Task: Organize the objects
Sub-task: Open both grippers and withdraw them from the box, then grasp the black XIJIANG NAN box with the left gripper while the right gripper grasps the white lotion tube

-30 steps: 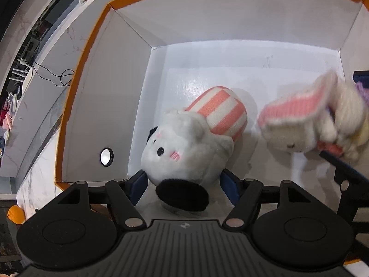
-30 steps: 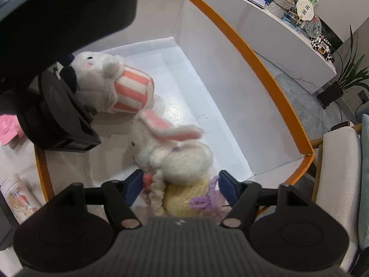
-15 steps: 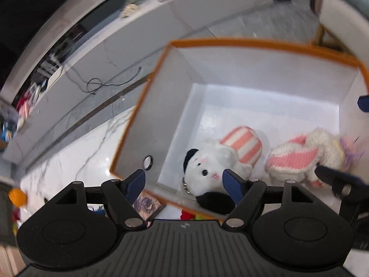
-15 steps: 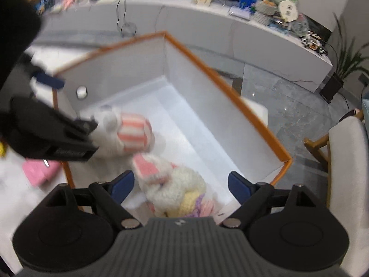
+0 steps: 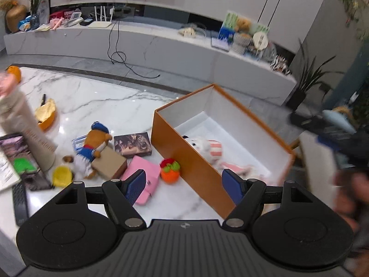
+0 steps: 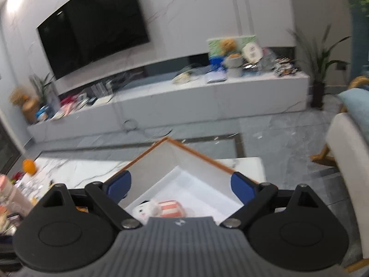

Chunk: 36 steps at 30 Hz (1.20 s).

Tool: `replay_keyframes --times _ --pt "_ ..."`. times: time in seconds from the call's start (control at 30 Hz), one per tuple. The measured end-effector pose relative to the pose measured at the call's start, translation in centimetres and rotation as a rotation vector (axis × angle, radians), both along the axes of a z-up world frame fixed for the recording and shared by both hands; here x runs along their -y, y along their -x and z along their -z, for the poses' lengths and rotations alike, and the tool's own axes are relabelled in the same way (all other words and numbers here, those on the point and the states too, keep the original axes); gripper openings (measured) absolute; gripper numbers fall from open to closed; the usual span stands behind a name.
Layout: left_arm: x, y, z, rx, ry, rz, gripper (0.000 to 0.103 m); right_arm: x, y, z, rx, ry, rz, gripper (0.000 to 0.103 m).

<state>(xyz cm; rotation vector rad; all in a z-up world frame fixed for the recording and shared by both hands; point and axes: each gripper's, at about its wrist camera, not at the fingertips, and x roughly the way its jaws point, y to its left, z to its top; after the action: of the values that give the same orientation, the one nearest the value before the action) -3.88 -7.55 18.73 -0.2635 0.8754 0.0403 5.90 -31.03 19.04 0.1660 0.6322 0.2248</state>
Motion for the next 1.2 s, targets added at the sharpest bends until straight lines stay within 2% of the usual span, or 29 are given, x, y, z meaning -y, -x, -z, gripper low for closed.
replay_keyframes --times 0.1,0.17,0.27,0.43,0.6,0.7,0.77,0.83,0.97,1.03,1.1,1.2 --pt "0.0 3.6 -2.3 0.047 0.025 -0.006 0.087 0.3 1.3 1.6 -0.012 -0.018 0.044 0.094" --pt "-0.1 4.6 -2.8 0.056 0.075 0.025 0.087 0.3 1.6 2.4 -0.034 -0.03 0.05 0.094" --pt "-0.6 5.5 -3.3 0.077 0.159 0.039 0.087 -0.5 2.6 2.5 -0.023 0.005 0.026 0.094" --pt "-1.8 5.2 -2.8 0.084 0.209 0.057 0.087 -3.6 4.6 3.7 -0.046 0.05 -0.12 0.094" --pt "-3.3 5.4 -1.0 0.07 0.244 0.013 0.084 -8.1 6.0 5.1 -0.048 0.16 -0.29 0.094" --pt "-3.0 5.4 -0.1 0.07 0.211 0.043 0.085 -9.5 6.3 6.3 -0.067 0.209 -0.347 0.094" --pt "-2.9 4.6 1.5 0.018 0.179 0.068 0.085 -10.0 6.2 7.4 -0.101 0.248 -0.388 0.094" --pt "-3.8 3.8 4.1 -0.024 0.155 0.041 0.085 -10.4 6.1 8.5 -0.124 0.292 -0.408 0.094" --pt "-4.9 2.4 10.1 -0.127 -0.016 -0.023 0.085 -10.6 6.5 10.6 -0.163 0.32 -0.464 0.093" --pt "-5.0 2.1 13.1 -0.183 -0.082 -0.013 0.085 -11.0 6.8 11.5 -0.17 0.367 -0.494 0.093" --pt "-4.8 2.2 15.7 -0.227 -0.114 0.008 0.084 -11.5 7.0 12.6 -0.162 0.429 -0.533 0.093" --pt "-3.7 2.4 18.0 -0.264 -0.134 0.061 0.083 -11.8 7.4 14.2 -0.16 0.501 -0.612 0.084"
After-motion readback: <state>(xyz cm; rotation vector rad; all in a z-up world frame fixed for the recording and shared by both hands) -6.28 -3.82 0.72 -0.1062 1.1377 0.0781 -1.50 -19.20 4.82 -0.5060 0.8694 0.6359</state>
